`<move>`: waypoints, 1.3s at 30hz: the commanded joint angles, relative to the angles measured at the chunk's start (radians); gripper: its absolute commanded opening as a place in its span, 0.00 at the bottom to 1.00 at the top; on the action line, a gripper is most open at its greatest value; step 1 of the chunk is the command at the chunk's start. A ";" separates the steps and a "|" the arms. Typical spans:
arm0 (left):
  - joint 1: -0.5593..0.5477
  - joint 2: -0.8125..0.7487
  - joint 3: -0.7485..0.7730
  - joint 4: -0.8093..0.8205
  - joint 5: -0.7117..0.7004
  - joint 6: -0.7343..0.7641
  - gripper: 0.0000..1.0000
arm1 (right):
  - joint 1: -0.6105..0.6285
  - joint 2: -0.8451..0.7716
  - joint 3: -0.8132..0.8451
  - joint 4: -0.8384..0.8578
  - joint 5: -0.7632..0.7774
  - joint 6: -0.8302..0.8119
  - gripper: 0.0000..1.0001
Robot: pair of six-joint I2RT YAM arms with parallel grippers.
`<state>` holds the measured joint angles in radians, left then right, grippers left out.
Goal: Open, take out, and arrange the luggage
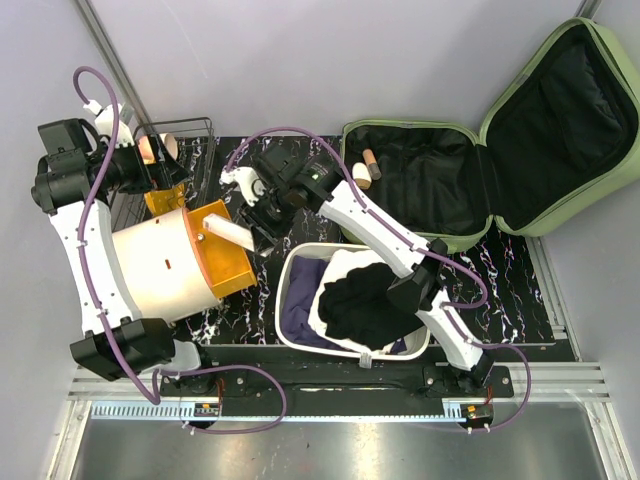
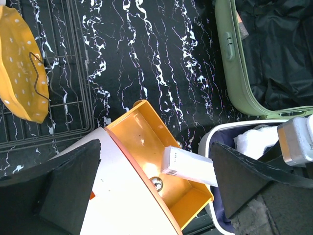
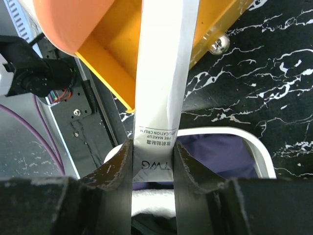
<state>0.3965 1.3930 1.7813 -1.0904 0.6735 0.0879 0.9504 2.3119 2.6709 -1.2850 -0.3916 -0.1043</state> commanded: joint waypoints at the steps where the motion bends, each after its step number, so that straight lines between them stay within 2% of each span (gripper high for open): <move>1: 0.010 -0.045 -0.016 0.057 0.052 -0.027 0.99 | 0.011 -0.005 0.069 0.076 0.049 0.098 0.00; 13: 0.019 -0.068 -0.063 0.086 0.080 -0.043 0.99 | 0.045 0.056 0.095 0.124 0.117 0.245 0.01; 18: 0.025 -0.066 -0.071 0.089 0.086 -0.043 0.99 | 0.054 0.064 0.103 0.161 0.108 0.259 0.06; 22: 0.030 -0.065 -0.074 0.089 0.092 -0.043 0.99 | 0.056 0.069 0.103 0.181 0.105 0.264 0.15; 23: 0.030 -0.065 -0.075 0.089 0.093 -0.043 0.99 | 0.057 0.070 0.103 0.185 0.100 0.264 0.19; 24: 0.030 -0.065 -0.076 0.089 0.095 -0.042 0.99 | 0.056 0.072 0.101 0.196 0.094 0.262 0.30; 27: 0.031 -0.060 -0.075 0.090 0.101 -0.043 0.99 | 0.057 0.067 0.099 0.234 0.070 0.270 0.43; 28: 0.034 -0.060 -0.074 0.090 0.103 -0.046 0.99 | 0.056 0.066 0.096 0.248 0.059 0.268 0.58; 30: 0.034 -0.058 -0.074 0.090 0.104 -0.045 0.99 | 0.056 0.052 0.083 0.286 0.034 0.267 0.64; 31: 0.033 -0.057 -0.071 0.090 0.104 -0.045 0.99 | 0.057 0.046 0.073 0.299 0.022 0.262 0.77; 32: 0.033 -0.054 -0.069 0.090 0.106 -0.045 0.99 | 0.057 0.032 0.052 0.308 -0.001 0.259 0.86; 33: 0.033 -0.055 -0.068 0.090 0.104 -0.045 0.99 | 0.056 0.023 0.043 0.323 -0.006 0.250 0.90; 39: 0.036 -0.046 -0.056 0.090 0.115 -0.040 0.99 | 0.013 -0.034 -0.012 0.326 -0.021 0.187 0.90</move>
<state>0.4248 1.3567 1.7077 -1.0443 0.7425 0.0544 0.9955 2.3798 2.6827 -1.0069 -0.3706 0.1333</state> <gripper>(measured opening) 0.988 0.896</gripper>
